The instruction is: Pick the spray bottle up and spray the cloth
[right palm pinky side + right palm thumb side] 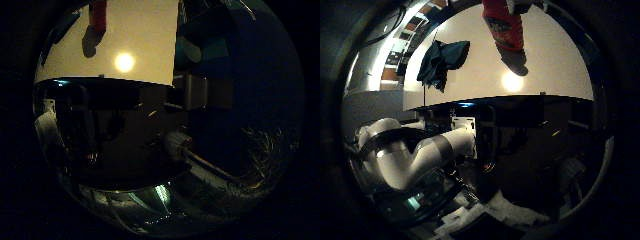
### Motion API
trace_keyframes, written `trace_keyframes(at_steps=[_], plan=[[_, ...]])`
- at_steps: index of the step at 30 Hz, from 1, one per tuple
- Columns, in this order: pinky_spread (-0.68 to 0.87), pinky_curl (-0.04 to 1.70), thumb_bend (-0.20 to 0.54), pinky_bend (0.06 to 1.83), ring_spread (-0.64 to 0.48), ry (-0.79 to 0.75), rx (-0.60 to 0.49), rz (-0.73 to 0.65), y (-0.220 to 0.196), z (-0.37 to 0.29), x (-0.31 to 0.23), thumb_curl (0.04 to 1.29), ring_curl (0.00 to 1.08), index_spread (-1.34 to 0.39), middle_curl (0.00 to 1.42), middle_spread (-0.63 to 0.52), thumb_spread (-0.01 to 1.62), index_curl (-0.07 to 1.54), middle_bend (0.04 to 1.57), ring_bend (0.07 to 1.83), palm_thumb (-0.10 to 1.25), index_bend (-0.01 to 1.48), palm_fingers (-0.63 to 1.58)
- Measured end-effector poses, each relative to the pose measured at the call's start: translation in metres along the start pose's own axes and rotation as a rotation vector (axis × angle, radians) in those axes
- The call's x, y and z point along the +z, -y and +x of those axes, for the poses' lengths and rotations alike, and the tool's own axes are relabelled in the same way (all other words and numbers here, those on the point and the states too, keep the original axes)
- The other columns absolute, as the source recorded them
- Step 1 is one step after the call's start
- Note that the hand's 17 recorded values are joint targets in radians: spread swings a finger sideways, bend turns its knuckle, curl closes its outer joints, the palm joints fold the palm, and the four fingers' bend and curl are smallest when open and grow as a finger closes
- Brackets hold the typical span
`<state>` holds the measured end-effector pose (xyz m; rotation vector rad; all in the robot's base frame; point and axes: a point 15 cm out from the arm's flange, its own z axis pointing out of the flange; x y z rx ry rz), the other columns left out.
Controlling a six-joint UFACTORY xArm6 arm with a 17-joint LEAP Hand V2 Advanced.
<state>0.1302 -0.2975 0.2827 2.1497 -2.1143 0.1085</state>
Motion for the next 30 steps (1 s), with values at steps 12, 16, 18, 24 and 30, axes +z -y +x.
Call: trace_keyframes(at_steps=[12,16,18,24,30], plan=[[0.35,0.30,-0.024,0.64,0.16,0.078,0.087,0.094,0.019,0.005,-0.009,0.28,0.30,-0.23,0.34,0.15,1.07,0.22,0.27,0.55,0.36,0.13,0.05],[0.35,0.30,-0.024,0.67,0.17,0.160,0.143,0.131,0.025,0.007,-0.007,0.28,0.29,-0.21,0.34,0.16,1.07,0.22,0.28,0.57,0.36,0.13,0.05],[0.34,0.29,-0.024,0.67,0.18,0.190,0.167,0.149,0.028,0.011,-0.007,0.28,0.29,-0.19,0.34,0.17,1.07,0.22,0.29,0.58,0.36,0.14,0.05],[0.35,0.29,-0.024,0.69,0.18,0.260,0.229,0.177,0.030,0.025,-0.002,0.28,0.28,-0.19,0.34,0.17,1.07,0.22,0.30,0.58,0.36,0.14,0.05],[0.36,0.28,-0.023,0.69,0.18,0.334,0.287,0.194,0.032,0.039,0.018,0.28,0.28,-0.18,0.34,0.17,1.07,0.22,0.32,0.60,0.36,0.14,0.05]])
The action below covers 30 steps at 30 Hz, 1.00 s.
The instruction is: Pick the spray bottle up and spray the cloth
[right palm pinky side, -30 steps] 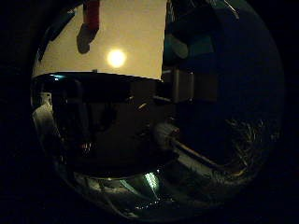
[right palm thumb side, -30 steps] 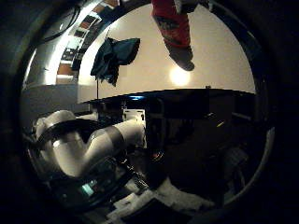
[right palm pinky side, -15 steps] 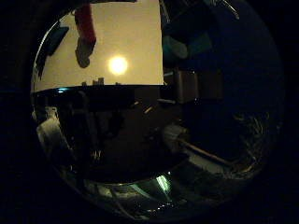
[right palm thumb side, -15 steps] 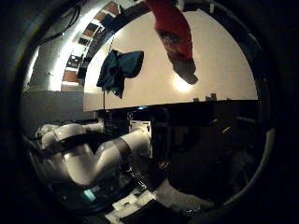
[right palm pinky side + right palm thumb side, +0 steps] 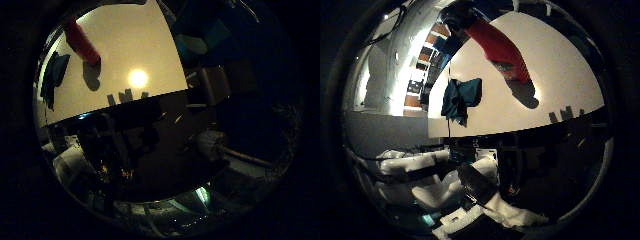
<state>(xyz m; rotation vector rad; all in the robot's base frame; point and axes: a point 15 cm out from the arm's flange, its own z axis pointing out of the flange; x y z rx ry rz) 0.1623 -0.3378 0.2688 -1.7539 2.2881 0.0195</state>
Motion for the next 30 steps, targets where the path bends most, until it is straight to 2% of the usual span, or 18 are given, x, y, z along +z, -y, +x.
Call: trace_keyframes(at_steps=[8,19,30], plan=[[0.37,0.27,-0.021,0.68,0.18,0.126,0.055,0.040,0.006,0.006,0.034,0.29,0.28,-0.18,0.34,0.16,1.07,0.23,0.33,0.62,0.41,0.14,0.06],[0.37,0.25,-0.023,0.66,0.18,0.256,0.066,0.201,0.036,-0.005,0.051,0.29,0.27,-0.16,0.35,0.15,1.07,0.24,0.34,0.61,0.45,0.14,0.08],[0.36,0.25,-0.024,0.65,0.18,0.334,0.108,0.267,0.050,-0.006,0.064,0.30,0.26,-0.15,0.34,0.17,1.07,0.24,0.33,0.61,0.46,0.14,0.08]])
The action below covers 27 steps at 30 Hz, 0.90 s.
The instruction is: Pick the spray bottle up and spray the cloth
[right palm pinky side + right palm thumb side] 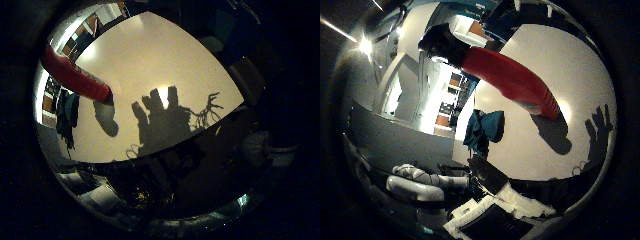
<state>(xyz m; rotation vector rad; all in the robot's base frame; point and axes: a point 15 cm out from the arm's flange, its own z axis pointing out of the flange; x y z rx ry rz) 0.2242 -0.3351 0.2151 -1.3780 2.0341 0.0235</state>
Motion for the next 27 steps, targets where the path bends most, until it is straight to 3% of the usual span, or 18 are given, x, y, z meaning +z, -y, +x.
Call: trace_keyframes(at_steps=[27], plan=[[0.37,0.25,-0.021,0.62,0.18,0.172,0.064,0.088,0.024,-0.028,0.024,0.30,0.25,-0.12,0.35,0.16,1.07,0.25,0.35,0.60,0.49,0.15,0.12]])
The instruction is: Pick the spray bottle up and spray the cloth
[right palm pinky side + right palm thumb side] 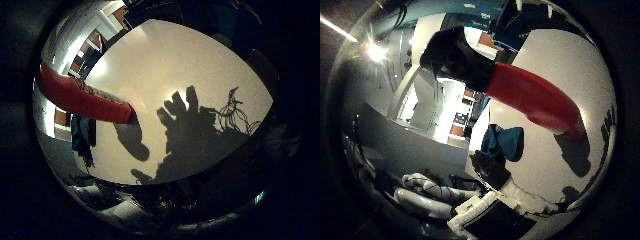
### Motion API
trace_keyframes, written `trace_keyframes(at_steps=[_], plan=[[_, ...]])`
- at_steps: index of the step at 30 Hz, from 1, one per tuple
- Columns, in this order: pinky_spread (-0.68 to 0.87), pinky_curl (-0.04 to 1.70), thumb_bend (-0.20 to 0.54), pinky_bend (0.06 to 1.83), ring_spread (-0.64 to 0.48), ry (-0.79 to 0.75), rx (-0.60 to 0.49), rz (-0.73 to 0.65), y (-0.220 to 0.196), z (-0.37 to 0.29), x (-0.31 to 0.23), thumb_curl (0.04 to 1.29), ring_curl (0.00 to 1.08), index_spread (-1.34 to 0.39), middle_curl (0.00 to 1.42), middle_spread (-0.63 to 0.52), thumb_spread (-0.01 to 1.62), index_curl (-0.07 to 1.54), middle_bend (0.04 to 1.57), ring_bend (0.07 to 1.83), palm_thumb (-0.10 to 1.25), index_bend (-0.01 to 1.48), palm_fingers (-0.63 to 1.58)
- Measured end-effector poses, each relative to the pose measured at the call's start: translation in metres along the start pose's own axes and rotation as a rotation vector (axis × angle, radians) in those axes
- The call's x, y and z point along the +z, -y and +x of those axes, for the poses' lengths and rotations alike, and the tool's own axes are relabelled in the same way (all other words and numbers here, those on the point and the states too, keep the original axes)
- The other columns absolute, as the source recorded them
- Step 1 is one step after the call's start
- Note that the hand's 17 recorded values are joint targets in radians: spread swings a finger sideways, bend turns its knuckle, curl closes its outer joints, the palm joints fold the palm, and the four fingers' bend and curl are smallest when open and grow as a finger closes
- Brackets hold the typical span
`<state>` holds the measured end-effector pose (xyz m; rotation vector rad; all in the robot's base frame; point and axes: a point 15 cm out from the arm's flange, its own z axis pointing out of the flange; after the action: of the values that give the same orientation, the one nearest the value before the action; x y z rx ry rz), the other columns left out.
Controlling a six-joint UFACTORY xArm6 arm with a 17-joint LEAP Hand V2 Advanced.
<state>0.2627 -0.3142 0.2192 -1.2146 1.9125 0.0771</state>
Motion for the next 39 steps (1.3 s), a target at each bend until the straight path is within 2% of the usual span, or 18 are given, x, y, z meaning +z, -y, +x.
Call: trace_keyframes(at_steps=[22,28,39], plan=[[0.36,0.24,-0.023,0.60,0.17,0.090,-0.008,0.009,0.020,-0.031,0.041,0.31,0.26,-0.11,0.35,0.15,1.07,0.27,0.36,0.61,0.51,0.15,0.18],[0.36,0.23,-0.024,0.58,0.15,0.137,0.002,0.029,0.033,-0.046,0.057,0.31,0.26,-0.11,0.37,0.11,1.07,0.28,0.40,0.63,0.51,0.16,0.23],[0.35,0.22,-0.024,0.59,0.10,0.167,0.044,0.024,0.032,-0.045,0.068,0.31,0.27,-0.12,0.38,0.06,1.07,0.30,0.42,0.66,0.52,0.16,0.27]])
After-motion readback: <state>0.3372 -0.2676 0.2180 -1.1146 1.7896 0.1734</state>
